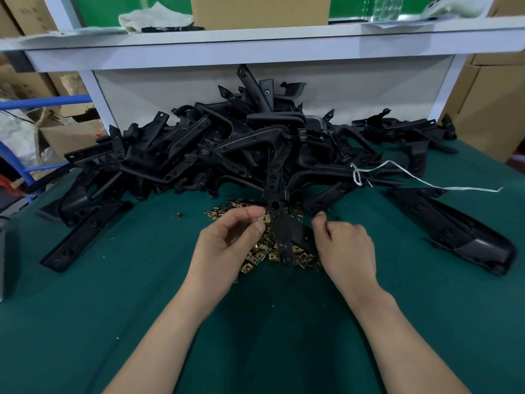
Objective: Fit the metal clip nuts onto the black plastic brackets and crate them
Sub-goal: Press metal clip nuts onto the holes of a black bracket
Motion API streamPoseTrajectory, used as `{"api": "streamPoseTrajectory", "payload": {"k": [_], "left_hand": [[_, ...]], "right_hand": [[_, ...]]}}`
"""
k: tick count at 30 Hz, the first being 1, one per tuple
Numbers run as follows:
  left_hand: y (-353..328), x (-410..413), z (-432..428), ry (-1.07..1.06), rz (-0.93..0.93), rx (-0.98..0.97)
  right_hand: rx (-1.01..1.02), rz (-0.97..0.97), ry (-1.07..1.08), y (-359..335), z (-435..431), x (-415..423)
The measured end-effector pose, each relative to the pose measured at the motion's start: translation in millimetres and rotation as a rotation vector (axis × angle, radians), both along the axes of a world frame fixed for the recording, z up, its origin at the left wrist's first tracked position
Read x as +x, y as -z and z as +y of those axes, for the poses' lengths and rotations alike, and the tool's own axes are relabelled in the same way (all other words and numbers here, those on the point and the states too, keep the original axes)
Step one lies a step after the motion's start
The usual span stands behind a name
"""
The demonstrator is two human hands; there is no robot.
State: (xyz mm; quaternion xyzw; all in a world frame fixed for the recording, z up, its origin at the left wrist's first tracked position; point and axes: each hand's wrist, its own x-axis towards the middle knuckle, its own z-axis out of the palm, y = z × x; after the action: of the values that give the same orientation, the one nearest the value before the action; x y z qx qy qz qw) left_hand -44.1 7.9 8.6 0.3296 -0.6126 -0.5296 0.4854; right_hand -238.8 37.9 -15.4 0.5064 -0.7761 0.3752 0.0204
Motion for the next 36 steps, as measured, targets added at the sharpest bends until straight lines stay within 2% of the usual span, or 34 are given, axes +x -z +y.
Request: {"api": "streamPoseTrajectory", "payload": {"k": [18, 36], "left_hand": [[1.1, -0.7, 0.3, -0.005, 0.018, -0.005], [-0.2, -1.7, 0.7, -0.025, 0.009, -0.002]], "right_hand": [[-0.012, -0.003, 0.021, 1.4, 0.2, 0.1], [-0.003, 0.073, 0.016, 3.0, -0.1, 2.4]]}}
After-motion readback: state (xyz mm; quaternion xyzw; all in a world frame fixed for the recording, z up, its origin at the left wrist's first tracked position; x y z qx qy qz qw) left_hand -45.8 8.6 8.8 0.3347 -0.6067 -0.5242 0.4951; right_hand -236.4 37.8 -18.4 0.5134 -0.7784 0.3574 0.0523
